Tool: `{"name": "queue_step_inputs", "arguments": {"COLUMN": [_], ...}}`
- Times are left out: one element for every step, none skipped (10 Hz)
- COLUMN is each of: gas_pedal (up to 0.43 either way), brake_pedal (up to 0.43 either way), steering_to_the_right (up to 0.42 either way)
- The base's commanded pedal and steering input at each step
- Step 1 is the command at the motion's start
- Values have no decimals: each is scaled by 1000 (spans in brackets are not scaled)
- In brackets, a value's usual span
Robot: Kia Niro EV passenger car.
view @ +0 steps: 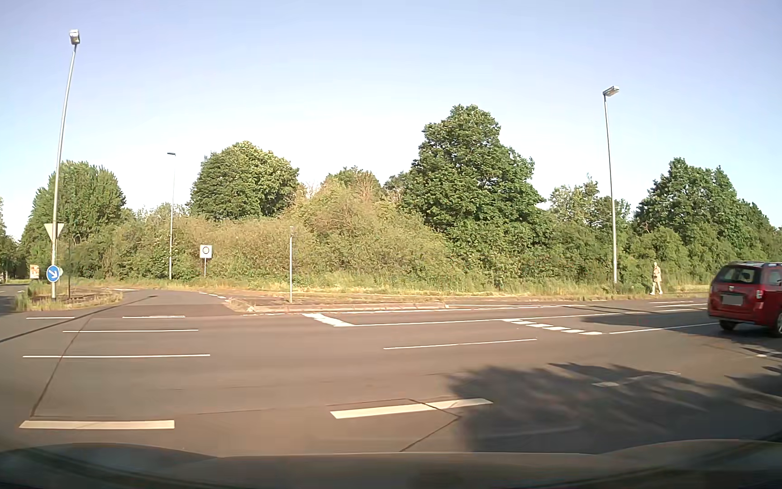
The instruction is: Follow the waypoints while adhering to traffic rules and regulations
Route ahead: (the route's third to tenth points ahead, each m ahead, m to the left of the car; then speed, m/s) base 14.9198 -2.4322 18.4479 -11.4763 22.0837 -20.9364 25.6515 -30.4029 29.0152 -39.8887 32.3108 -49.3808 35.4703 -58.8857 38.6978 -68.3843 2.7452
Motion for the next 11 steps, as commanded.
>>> {"name": "queue_step_inputs", "arguments": {"gas_pedal": [0,0,0,0,0,0,20,228,248,260,311], "brake_pedal": [250,250,207,0,6,0,6,0,6,0,0], "steering_to_the_right": [221,226,234,244,254,269,291,311,322,325,323]}}
